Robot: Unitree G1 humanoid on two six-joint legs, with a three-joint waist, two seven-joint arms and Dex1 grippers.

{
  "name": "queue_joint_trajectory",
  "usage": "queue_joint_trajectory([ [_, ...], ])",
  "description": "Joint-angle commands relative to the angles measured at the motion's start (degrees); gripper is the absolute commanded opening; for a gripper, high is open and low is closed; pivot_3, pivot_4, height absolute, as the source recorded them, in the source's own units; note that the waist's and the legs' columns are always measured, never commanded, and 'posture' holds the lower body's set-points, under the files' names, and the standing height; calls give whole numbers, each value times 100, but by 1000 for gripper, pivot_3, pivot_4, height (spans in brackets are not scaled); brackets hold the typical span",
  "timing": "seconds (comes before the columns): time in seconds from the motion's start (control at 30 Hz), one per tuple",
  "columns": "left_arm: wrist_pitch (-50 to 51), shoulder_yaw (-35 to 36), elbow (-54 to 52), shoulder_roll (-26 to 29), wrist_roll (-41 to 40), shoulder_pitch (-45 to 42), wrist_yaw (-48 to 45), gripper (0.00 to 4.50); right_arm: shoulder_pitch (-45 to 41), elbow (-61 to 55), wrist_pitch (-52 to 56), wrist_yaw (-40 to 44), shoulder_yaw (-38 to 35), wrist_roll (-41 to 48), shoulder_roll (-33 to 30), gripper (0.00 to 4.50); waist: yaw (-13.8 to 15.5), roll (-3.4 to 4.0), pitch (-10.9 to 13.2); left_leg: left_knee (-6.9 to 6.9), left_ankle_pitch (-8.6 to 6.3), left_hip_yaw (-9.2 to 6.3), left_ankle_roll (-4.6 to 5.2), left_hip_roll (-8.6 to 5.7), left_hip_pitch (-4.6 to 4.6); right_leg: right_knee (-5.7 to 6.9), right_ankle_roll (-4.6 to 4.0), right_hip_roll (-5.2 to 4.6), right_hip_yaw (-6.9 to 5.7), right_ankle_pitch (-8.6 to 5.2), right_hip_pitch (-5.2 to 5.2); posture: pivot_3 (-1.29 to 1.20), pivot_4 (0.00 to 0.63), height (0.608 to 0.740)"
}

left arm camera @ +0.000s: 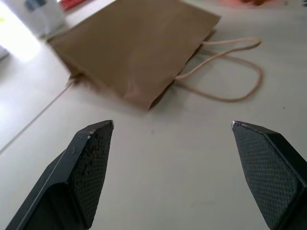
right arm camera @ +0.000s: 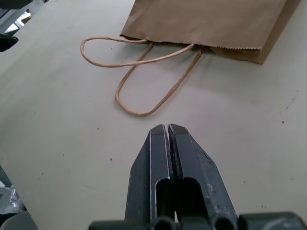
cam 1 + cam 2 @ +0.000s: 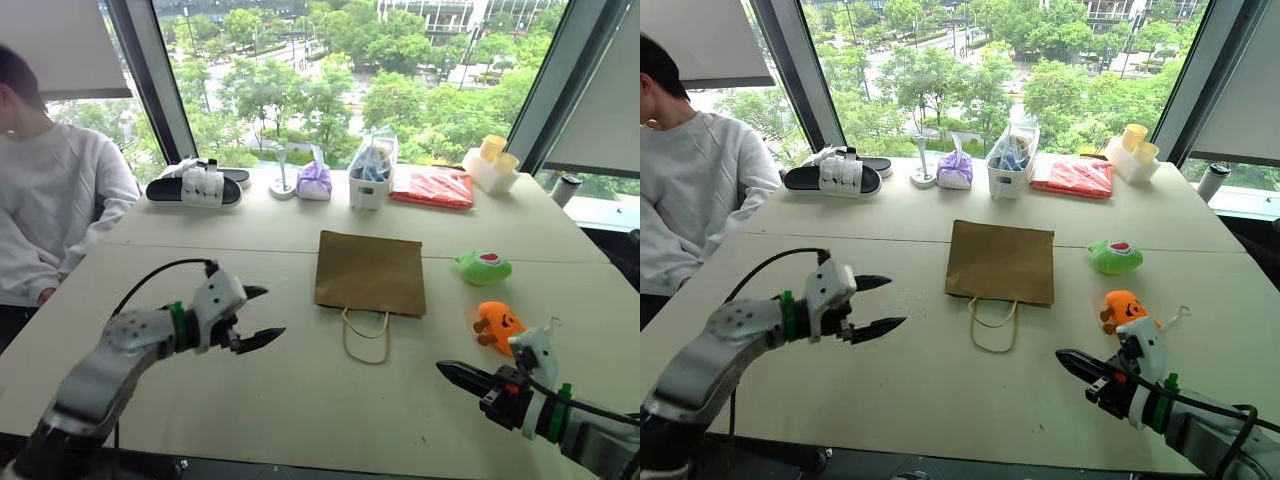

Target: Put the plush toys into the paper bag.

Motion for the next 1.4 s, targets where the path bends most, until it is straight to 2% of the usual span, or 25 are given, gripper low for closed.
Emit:
queue_joint_trajectory([
  [0.03, -645, -484, 684, -285, 310, -474, -553, 4068, 3, -299, 1, -150, -163, 143, 41, 19, -36, 0, 0, -1, -1, 1, 1, 3, 1, 1, 9, 3, 7, 5, -5, 0, 150, 740],
  [0.2, -2259, -1332, 2862, -1265, 1149, -1710, -1147, 4068, 144, -727, -51, -598, -47, 174, 397, 19, 31, -9, 3, 1, 0, -6, 0, 4, -4, 4, 17, 17, -1, 9, -2, 0, 150, 740],
  [0.33, -3118, -1427, 4221, -2000, 1402, -2348, -1164, 4068, 175, -935, -94, -917, 97, 139, 681, 19, -1, -24, 11, 6, 1, -1, 0, 1, -5, 1, 32, 16, 3, 17, 1, 0, 150, 740],
  [0.47, -3665, -1442, 4952, -2342, 1521, -2625, -1366, 4068, 296, -1068, -123, -1040, 155, 109, 774, 19, -41, -26, 13, 6, 1, -1, 1, 2, -1, 6, 41, 17, 5, 22, -2, 0, 150, 740],
  [0.6, -3775, -1263, 5461, -2642, 1388, -2878, -1526, 2761, 522, -1236, -207, -1158, 160, 111, 843, 0, -35, -26, 13, 7, 1, -6, 1, 4, 0, 11, 42, 23, 4, 22, -1, 0, 150, 740],
  [0.77, -3712, -1051, 5685, -2840, 1324, -3018, -1524, 193, 580, -1316, -285, -1252, 443, -79, 861, 0, -54, -30, 14, 13, 2, -5, 1, 3, 2, 17, 48, 23, 4, 26, 1, 0, 150, 740],
  [0.8, -3622, -1003, 5668, -2879, 1277, -3019, -1533, 44, 547, -1301, -320, -1263, 530, -157, 869, 0, -64, -30, 14, 13, 2, -5, 1, 3, 2, 18, 49, 23, 4, 26, 0, 0, 150, 740],
  [0.9, -3128, -850, 5507, -2971, 1163, -3062, -1458, 44, 300, -1235, -478, -1402, 795, -472, 961, 0, -137, -30, 14, 13, 2, -7, 1, 3, 4, 27, 49, 24, 4, 26, -1, 0, 150, 740],
  [1.13, -214, -177, 3936, -3065, 384, -3425, -630, 44, -1351, -726, -818, -2173, 2221, -1827, 1641, 0, -273, -50, 26, 22, 10, -20, -12, 5, 6, 84, 51, 29, 6, 24, -20, 0, 150, 740],
  [1.27, 430, -50, 3410, -3111, 152, -3386, -395, 44, -1862, -49, -1154, -2043, 2566, -2235, 1923, 0, -288, -46, 22, 15, 14, -25, -18, 6, 17, 86, 50, 33, 7, 24, -13, 0, 150, 740],
  [1.4, 650, -15, 3197, -3122, 38, -3294, -341, 44, -2225, 649, -1510, -1843, 2660, -2561, 2010, 0, -290, -47, 22, 17, 19, -22, -28, 5, 14, 85, 49, 34, 12, 25, -16, 0, 150, 740],
])
